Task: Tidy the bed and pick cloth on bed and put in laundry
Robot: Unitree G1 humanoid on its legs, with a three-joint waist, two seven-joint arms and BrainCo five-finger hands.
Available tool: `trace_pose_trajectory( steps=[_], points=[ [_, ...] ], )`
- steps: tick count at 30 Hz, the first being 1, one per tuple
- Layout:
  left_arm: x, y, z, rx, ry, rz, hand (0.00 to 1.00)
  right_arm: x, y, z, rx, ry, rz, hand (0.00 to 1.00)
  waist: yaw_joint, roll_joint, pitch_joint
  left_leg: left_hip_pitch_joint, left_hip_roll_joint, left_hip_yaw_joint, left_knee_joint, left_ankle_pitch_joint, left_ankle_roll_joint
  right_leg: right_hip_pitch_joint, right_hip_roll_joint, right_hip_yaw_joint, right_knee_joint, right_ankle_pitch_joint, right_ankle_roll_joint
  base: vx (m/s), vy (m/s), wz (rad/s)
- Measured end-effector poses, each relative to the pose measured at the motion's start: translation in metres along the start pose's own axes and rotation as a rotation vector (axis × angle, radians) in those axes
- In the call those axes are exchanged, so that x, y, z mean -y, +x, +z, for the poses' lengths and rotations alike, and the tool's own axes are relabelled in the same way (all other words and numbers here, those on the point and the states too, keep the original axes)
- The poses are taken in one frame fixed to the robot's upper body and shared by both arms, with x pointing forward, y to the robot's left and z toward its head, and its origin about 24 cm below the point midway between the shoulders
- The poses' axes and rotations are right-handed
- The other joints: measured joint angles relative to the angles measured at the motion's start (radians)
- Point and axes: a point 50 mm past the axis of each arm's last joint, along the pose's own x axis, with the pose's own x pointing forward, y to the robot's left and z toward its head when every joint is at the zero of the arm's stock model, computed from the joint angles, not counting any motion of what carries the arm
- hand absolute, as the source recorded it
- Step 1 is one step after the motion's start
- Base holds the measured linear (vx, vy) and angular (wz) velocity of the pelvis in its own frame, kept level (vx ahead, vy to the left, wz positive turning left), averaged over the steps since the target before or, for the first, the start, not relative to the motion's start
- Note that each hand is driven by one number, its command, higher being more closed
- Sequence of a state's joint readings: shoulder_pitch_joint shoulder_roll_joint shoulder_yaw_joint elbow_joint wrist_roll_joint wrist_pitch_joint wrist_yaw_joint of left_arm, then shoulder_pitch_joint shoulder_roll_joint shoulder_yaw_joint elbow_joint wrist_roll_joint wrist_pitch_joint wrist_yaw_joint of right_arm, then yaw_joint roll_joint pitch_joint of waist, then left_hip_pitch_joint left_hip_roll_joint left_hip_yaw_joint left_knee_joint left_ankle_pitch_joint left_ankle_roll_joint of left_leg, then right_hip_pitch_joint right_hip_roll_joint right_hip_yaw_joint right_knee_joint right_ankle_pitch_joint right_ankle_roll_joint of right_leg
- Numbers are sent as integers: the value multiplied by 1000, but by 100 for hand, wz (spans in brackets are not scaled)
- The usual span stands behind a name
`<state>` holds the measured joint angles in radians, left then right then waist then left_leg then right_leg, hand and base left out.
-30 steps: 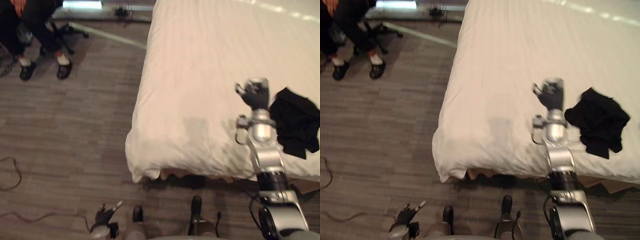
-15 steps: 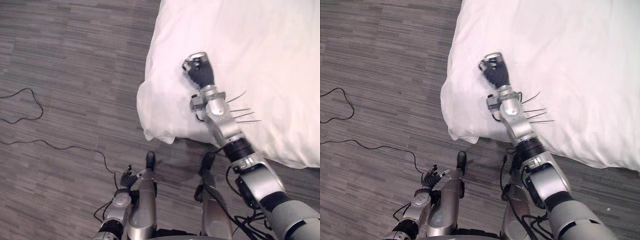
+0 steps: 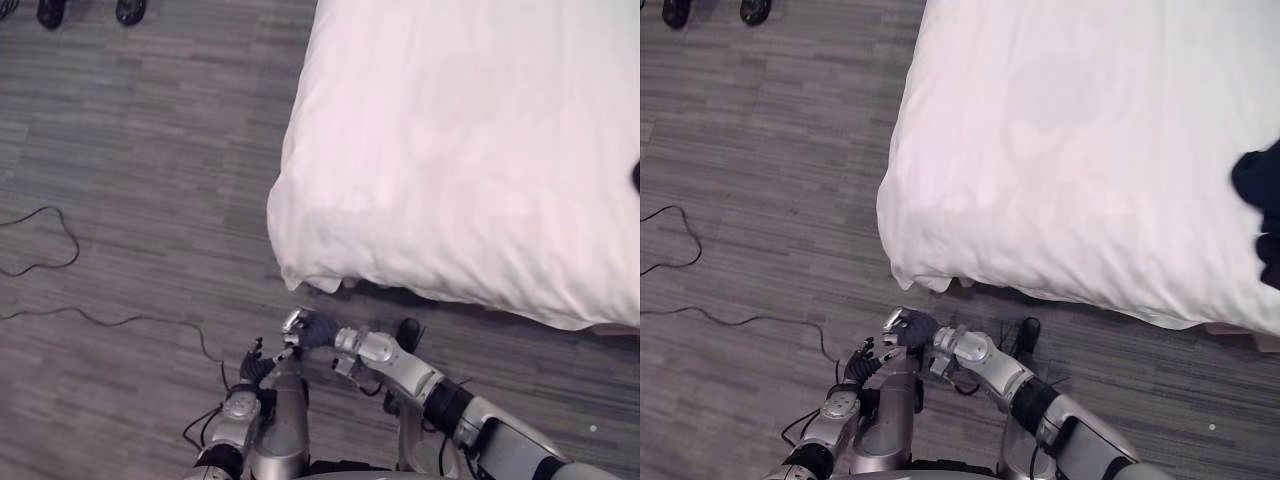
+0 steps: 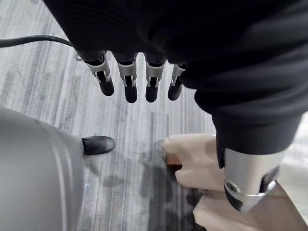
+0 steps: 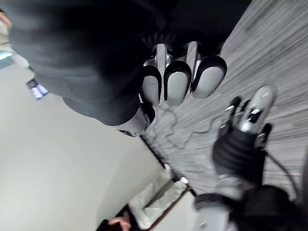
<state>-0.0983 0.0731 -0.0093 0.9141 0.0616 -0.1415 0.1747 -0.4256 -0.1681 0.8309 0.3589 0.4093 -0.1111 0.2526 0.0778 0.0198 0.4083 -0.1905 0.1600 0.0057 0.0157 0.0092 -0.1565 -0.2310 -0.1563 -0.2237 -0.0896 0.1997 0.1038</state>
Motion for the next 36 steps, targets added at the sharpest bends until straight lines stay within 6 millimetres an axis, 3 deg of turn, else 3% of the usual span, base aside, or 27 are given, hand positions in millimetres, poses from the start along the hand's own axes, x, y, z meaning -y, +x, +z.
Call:
trace_pose_trajectory(
  steps=[2, 3, 5, 10, 13, 14, 17, 18, 21, 27, 32, 33, 35, 36],
  points=[
    [1, -1, -7, -28, 14, -8, 0, 9, 1, 31, 150, 17, -34, 100, -11, -20, -51, 25, 0, 3, -2, 2, -4, 23, 1, 4, -5, 8, -7, 17, 1, -3],
    [2, -2, -7, -28, 19, -13, 0, 13, 0, 37, 180, 18, -56, 100, -9, -21, -56, 32, 0, 5, -2, 2, -4, 30, 0, 5, -5, 7, -7, 32, 10, -6],
    [4, -2, -8, -30, 29, -21, 0, 43, -6, 66, 305, 10, -204, 100, -9, -24, -86, 42, -1, 14, -1, 3, -5, 36, -2, 10, -4, 10, -8, 11, 11, -6],
    [3, -5, -15, -46, 31, -21, 0, 108, -33, 124, 515, -33, -513, 100, -12, -20, -85, 43, -2, 26, -1, 3, -5, 21, -1, 30, 0, 17, -8, -27, 6, -11],
    [7, -6, -13, -33, 41, -37, 0, 149, -60, 167, 638, -104, -710, 100, -12, 12, -66, -20, -5, 29, 23, 10, -7, -54, -7, 43, 44, 17, -8, -69, 4, -2],
    [9, -4, -8, -19, 44, -46, 0, 165, -76, 184, 674, -131, -796, 100, -11, 38, -41, -58, -5, 26, 57, 9, -8, -85, -10, 44, 70, 15, -8, -94, -11, 7],
    [13, -1, 3, 19, 30, -51, 0, 198, -115, 205, 718, -151, -995, 100, -8, 92, 3, -165, -4, 17, 128, 1, -4, -188, -18, 46, 148, -6, -9, -149, -32, 10],
    [13, 0, 4, 22, 30, -52, 0, 202, -121, 203, 712, -145, -1027, 100, -9, 94, 9, -177, -3, 17, 135, 0, -4, -201, -18, 48, 156, -13, -5, -98, -37, -1],
    [16, 2, 11, 41, 11, -57, 0, 219, -145, 174, 640, -82, -1168, 100, -10, 95, 33, -200, 1, 25, 169, -19, 1, -231, -14, 68, 176, -17, -6, -50, -25, -14],
    [13, 4, 22, 83, 0, -47, 0, 211, -190, 118, 618, -12, -1318, 100, -21, 80, 42, -186, 13, 51, 216, -58, 3, -211, -2, 98, 176, -19, -4, 7, 15, -15],
    [2, 2, 15, 64, 5, -16, 0, 188, -247, 23, 465, 198, -1587, 100, -70, 19, 24, -90, 13, 63, 198, -82, 5, -123, -3, 98, 173, -48, 12, 85, 39, -5],
    [-2, 1, 11, 48, -4, 1, 0, 173, -267, -19, 340, 312, -1702, 0, -73, -4, 7, -54, 12, 75, 177, -83, 6, -101, -3, 106, 167, -55, 16, 116, 58, -17],
    [-7, -2, 0, 13, 14, 10, 0, 119, -305, -103, 41, 564, -1894, 0, -89, -28, -34, 13, 7, 88, 118, -78, 2, -48, -3, 106, 130, -56, 17, 167, 61, -12],
    [-8, -3, -4, 1, 14, 12, 0, 101, -313, -120, -33, 626, -1933, 0, -94, -30, -47, 35, 5, 92, 99, -76, 1, -30, -3, 107, 119, -55, 17, 208, 66, -14]
  ],
)
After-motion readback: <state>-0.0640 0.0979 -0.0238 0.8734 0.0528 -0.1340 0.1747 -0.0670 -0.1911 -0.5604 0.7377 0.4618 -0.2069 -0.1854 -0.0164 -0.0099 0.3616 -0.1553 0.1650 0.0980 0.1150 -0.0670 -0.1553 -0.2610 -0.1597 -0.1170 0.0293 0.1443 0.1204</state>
